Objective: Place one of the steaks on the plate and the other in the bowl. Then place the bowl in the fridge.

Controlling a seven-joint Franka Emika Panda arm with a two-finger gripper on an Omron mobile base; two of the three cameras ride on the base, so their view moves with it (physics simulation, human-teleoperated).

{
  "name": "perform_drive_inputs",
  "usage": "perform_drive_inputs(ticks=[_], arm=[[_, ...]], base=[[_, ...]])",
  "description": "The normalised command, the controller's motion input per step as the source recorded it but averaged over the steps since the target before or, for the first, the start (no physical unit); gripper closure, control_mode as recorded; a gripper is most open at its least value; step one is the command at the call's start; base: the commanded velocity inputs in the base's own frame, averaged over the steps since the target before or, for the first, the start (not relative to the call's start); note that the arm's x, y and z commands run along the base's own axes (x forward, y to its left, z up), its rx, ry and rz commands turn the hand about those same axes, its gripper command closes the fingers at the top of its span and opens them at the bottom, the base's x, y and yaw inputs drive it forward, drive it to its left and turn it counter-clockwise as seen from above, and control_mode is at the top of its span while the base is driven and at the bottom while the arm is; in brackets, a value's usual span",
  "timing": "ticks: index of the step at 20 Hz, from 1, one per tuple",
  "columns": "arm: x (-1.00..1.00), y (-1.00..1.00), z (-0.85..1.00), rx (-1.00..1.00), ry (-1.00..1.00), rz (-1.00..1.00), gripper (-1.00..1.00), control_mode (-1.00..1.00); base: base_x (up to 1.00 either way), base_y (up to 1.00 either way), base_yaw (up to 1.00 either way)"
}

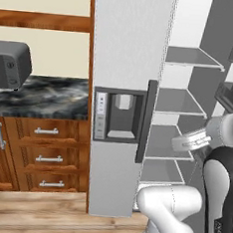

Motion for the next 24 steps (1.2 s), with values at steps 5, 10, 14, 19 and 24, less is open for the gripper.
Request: perform_drive_inputs(ticks=[5, 10, 14, 19, 24], arm=[[-0.01, -0.38, 0.00, 0.01, 0.00, -0.06, -1.00, -1.00], [0.00, 0.00, 0.00, 0.00, 0.00, 0.00, -1.00, -1.00], [0.00, 0.00, 0.00, 0.00, 0.00, 0.00, -1.00, 1.00], [0.00, 0.00, 0.00, 0.00, 0.00, 0.00, -1.00, 1.00], [0.00, 0.00, 0.00, 0.00, 0.00, 0.00, -1.00, 1.00]], base=[[0.00, 0.00, 0.00], [0.00, 0.00, 0.00], [-0.14, 0.13, 0.10], [-0.28, 0.56, 0.32], [-0.10, 0.73, 0.62]])
